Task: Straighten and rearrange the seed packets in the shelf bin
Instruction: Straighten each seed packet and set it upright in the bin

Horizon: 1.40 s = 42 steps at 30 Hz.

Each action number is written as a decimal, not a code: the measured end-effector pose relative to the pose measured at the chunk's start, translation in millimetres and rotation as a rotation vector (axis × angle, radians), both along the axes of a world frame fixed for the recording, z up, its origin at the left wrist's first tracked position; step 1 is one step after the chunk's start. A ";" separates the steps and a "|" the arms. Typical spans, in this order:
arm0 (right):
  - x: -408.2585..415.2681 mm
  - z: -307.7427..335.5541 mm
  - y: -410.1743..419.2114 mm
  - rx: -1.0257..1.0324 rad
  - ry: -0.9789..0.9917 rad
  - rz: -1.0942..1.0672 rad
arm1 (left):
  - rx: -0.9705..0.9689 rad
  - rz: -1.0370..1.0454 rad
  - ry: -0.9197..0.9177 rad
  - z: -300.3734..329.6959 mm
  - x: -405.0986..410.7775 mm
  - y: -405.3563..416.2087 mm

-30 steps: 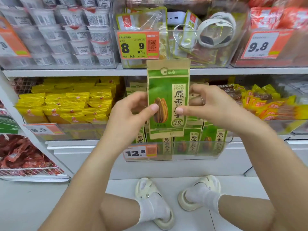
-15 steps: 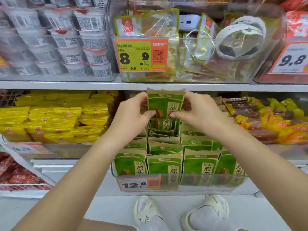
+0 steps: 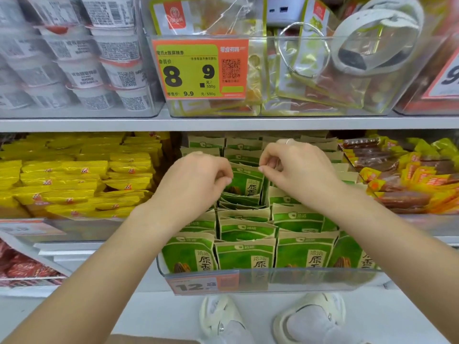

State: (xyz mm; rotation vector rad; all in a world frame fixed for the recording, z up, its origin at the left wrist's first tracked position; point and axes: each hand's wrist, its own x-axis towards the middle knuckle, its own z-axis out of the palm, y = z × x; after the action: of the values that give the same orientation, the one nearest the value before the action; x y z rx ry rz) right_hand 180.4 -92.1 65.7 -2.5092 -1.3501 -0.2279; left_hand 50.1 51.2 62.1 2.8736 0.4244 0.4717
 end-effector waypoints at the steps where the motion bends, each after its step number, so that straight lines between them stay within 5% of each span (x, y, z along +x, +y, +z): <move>1: -2.4 0.3 -1.1 -0.009 0.002 0.014 | 0.019 -0.035 0.062 1.7 2.0 -0.5; 7: -7.3 -5.1 -2.7 -0.121 -0.031 0.054 | 0.100 -0.157 0.408 11.1 23.4 3.7; 11: -2.9 -5.5 -1.6 -0.132 0.019 0.047 | 0.239 -0.155 0.440 8.2 31.3 -0.1; 23: 12.7 -5.5 4.3 -0.123 0.271 0.072 | 0.181 -0.060 0.079 5.8 -2.2 -7.2; 29: 6.5 -0.2 -4.8 -0.157 0.311 0.075 | 0.112 -0.052 -0.325 8.9 -15.2 -4.8; 35: -1.2 11.6 -21.4 -0.187 0.363 0.073 | 0.084 -0.013 -0.517 29.1 -23.5 2.6; 42: -32.8 24.2 -31.2 0.289 0.642 0.212 | -0.022 -0.075 -0.701 52.5 -35.6 -19.4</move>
State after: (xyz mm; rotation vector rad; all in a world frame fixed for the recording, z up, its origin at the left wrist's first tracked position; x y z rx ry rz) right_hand 147.6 -123.3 89.9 -1.9330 -1.1857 0.3720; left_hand 14.5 31.8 114.6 2.4630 0.1900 1.3668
